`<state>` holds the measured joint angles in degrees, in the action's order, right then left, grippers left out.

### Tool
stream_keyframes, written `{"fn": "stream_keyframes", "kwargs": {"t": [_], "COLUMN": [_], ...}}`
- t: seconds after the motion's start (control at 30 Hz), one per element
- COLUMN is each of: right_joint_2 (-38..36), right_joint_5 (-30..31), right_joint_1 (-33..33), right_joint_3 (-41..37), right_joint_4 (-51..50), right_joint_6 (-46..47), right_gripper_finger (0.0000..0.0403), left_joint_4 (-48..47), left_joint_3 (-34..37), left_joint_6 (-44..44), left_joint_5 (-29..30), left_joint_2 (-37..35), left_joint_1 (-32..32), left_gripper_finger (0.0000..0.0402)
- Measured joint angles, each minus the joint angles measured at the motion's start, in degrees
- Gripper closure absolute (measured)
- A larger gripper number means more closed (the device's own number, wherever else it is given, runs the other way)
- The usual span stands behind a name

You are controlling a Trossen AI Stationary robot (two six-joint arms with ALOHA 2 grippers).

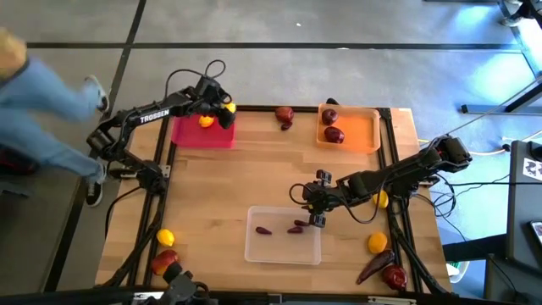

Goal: Sort produce into baskets
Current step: Put the lemon into the red bin

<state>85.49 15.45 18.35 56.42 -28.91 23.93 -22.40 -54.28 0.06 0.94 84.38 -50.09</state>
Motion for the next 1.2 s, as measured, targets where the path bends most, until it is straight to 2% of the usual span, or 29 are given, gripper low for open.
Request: {"fn": "stream_keyframes", "kwargs": {"t": [0.57,0.97,1.2], "right_joint_2": [0.0,0.0,0.0], "right_joint_5": [0.5,0.4,0.4], "right_joint_1": [0.0,0.0,0.0], "right_joint_3": [0.0,0.0,0.0], "right_joint_4": [0.4,0.4,0.4], "right_joint_6": [-0.2,-0.2,-0.2], "right_gripper_finger": [0.0210,0.0210,0.0210], "left_joint_4": [15.5,18.6,18.5], "left_joint_3": [12.4,12.7,12.7], "left_joint_6": [-4.4,-4.5,-3.4], "left_joint_5": [0.3,0.4,0.4], "left_joint_2": [2.1,6.0,6.0], "left_joint_1": [-0.1,-0.1,-0.1], "left_gripper_finger": [0.0201,0.0159,0.0152]}}
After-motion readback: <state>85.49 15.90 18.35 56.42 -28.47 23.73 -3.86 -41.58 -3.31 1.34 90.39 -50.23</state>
